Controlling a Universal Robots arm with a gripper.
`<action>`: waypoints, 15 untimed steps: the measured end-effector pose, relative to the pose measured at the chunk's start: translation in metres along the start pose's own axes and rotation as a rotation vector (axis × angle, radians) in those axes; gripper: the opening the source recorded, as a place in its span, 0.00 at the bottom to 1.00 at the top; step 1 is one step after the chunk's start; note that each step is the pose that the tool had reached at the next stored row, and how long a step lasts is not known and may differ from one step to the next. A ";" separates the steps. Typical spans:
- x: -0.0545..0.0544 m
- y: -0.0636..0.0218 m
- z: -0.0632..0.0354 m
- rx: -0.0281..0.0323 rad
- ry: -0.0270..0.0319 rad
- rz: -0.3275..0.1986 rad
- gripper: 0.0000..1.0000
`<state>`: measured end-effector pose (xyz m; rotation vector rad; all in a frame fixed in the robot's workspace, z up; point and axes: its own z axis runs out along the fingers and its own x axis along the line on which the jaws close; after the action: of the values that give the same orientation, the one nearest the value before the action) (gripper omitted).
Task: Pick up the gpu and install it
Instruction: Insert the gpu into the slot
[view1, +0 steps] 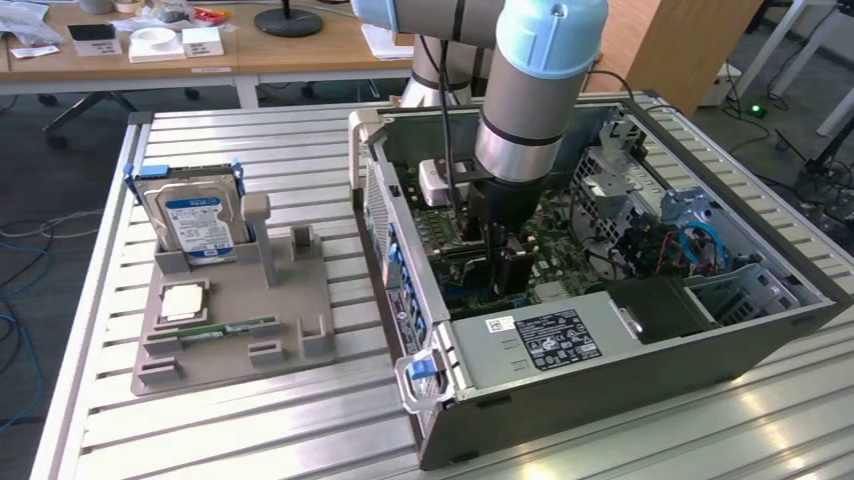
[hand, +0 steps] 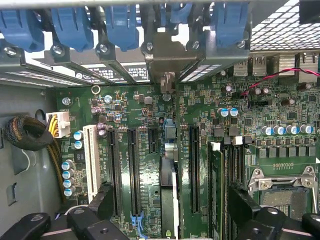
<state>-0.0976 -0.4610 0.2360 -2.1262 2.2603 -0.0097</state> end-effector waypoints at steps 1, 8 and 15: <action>0.000 0.0000 0.0000 0.0000 0.0000 0.000 0.99; 0.000 0.0000 0.0000 0.0000 0.0000 0.000 0.99; 0.000 -0.0002 -0.0076 0.0000 0.0001 0.000 0.99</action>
<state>-0.0977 -0.4610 0.2436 -2.1261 2.2604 -0.0098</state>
